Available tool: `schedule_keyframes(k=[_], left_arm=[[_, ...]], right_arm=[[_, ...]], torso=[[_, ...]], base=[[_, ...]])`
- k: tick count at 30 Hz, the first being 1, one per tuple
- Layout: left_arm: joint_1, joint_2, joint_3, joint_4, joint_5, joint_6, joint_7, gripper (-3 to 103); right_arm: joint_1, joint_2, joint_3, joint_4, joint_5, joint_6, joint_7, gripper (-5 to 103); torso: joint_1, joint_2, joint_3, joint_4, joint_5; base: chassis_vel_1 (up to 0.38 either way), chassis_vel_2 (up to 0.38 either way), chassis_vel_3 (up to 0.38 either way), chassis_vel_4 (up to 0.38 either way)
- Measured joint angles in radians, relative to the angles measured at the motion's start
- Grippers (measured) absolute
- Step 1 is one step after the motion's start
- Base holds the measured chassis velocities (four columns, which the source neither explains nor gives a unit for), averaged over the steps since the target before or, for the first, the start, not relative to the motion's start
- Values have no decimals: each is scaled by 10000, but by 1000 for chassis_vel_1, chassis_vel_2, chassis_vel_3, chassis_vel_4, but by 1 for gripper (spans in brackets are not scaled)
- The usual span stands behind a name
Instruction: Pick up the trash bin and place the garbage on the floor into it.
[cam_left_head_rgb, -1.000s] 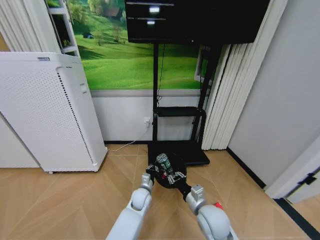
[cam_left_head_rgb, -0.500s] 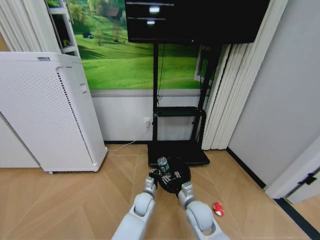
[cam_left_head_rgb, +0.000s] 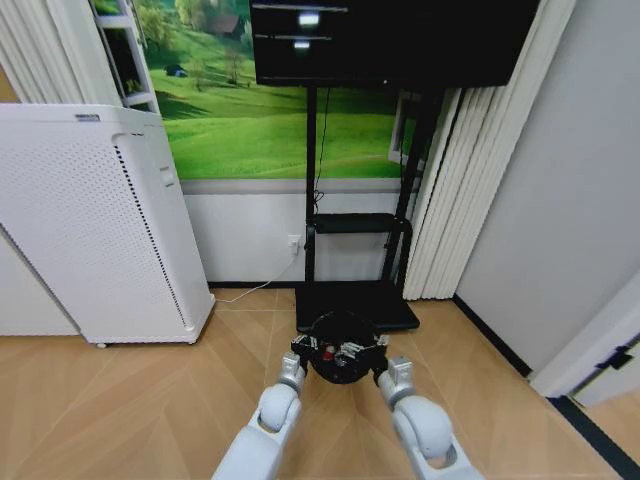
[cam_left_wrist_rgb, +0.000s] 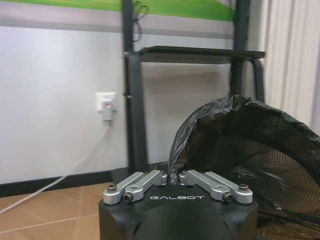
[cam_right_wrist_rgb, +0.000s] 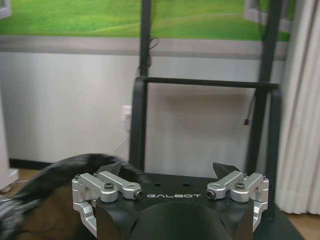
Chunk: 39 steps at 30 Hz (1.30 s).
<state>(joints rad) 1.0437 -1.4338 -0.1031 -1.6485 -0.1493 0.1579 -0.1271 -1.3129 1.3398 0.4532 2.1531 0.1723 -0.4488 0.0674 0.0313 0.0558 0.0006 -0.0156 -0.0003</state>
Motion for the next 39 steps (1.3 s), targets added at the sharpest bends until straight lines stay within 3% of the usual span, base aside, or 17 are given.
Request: schedule_keyframes(k=[6,11,18,22,39], left_arm=[[693,855,-988,-1261,-367,292,82,4],[949,1020,-1292,-1593,-420,344,194,4],[2660,1468,-3050,-3034,-501,454,857,4],[3567,1530,-3912,-3612,-405,419,1292,4],[3519,1595,-4098,-3607,-455,365,1349,4]], right_arm=[[12,-59,486,-1241,445,488,677,100],[10,-30,567,-1544,446,509,746,100],[285,205,892,-3171,233,676,1149,100],[588,146,1158,-3741,232,516,979,100],[697,77,1099,-3910,319,471,825,100]], torso=[[0,2,1,0,2],[0,3,0,2,1],[0,3,0,5,3],[0,3,0,1,-1],[0,2,1,-1,0]], base=[[0,0,0,0],[0,0,0,0],[0,0,0,0],[0,0,0,0],[-91,-85,87,84]])
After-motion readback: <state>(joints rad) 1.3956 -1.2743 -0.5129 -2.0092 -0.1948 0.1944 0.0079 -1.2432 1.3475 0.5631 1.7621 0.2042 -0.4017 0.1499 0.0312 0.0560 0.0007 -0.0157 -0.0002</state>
